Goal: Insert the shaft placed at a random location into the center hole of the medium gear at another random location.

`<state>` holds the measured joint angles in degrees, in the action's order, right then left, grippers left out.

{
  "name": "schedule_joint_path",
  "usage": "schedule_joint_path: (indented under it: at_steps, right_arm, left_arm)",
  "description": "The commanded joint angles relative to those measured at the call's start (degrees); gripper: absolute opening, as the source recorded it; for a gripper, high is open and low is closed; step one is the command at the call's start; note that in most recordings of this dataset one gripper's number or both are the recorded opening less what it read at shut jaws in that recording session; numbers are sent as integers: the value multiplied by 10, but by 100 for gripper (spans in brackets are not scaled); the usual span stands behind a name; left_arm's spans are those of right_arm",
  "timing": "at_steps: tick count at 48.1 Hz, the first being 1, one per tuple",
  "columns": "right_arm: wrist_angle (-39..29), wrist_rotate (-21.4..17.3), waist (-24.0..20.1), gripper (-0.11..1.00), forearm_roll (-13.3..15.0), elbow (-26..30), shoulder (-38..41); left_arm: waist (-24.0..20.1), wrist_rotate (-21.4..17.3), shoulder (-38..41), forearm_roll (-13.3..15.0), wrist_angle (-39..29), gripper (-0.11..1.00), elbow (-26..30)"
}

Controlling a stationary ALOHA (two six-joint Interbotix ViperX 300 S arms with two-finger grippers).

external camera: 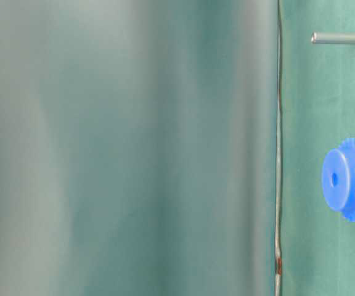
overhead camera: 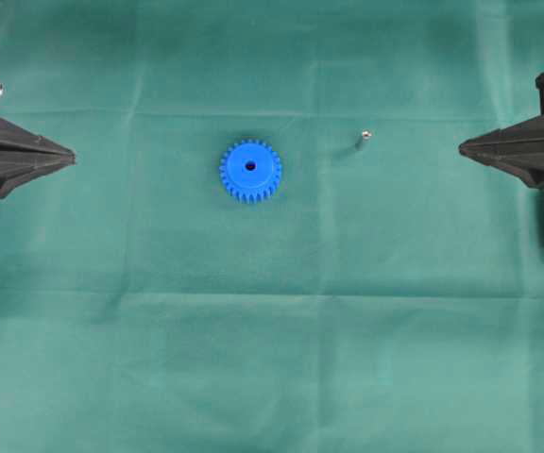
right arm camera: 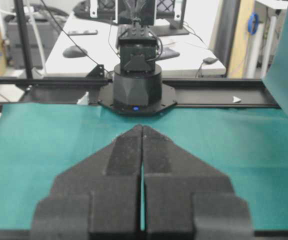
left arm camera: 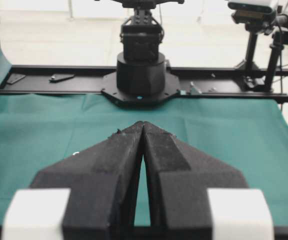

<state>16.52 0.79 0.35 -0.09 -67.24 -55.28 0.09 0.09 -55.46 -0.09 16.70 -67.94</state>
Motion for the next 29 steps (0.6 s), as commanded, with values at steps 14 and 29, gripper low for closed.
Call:
schedule_joint_path:
  at_steps: [14, 29]
  right_arm:
    - [-35, -6, 10, 1, -1, 15, 9]
    - [-34, -5, 25, 1, 0, 14, 40]
  left_arm:
    - [4, 2, -1, -8, -12, 0, 22]
    - [4, 2, -2, -8, -12, 0, 21]
